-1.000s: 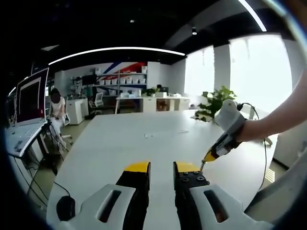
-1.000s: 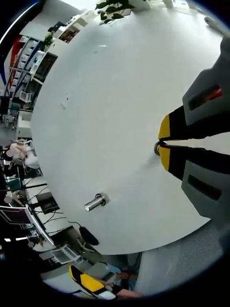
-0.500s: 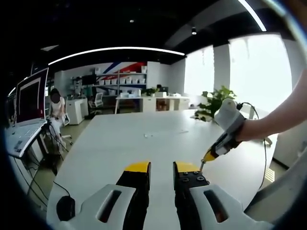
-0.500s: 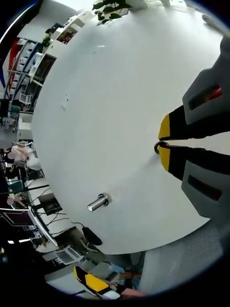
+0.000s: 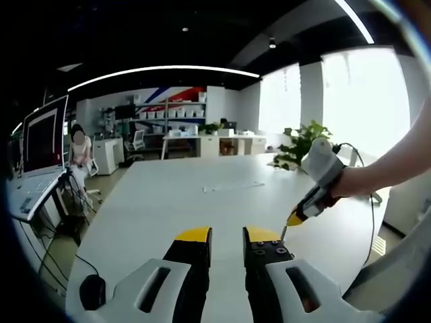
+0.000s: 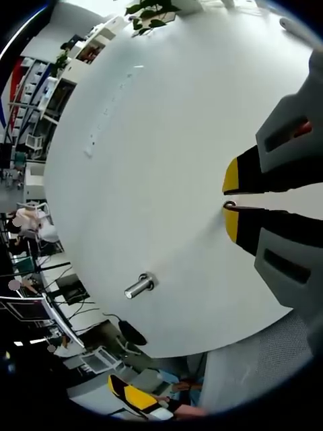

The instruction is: Place the washer onto the threaded stud by aligning its center hole with the stud, sliding it down to the base, and recovering from edge contact or off-axis alignment until the washer reaches the visible bottom stop.

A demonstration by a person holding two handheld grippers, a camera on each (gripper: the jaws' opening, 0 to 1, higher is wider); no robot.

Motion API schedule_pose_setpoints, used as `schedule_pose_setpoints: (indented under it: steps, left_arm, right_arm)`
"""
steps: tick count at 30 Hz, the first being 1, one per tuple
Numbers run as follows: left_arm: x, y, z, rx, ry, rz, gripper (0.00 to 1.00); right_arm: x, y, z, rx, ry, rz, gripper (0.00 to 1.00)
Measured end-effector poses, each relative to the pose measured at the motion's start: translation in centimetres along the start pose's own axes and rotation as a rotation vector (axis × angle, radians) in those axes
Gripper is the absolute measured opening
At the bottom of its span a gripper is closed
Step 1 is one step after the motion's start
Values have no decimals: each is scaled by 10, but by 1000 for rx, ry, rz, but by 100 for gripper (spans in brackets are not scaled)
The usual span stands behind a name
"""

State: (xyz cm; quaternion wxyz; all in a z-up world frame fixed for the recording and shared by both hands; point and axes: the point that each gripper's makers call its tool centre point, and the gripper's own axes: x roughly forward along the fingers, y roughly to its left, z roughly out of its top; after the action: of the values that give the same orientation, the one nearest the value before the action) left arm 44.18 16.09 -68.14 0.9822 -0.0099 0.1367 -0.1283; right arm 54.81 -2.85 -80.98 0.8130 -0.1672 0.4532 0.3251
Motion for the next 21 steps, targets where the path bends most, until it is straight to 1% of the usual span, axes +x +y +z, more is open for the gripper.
schedule_pose_setpoints:
  steps: [21]
  left_arm:
    - [1, -3, 1, 9, -3, -8, 16]
  right_arm:
    - [-7, 4, -12, 7, -1, 1, 9]
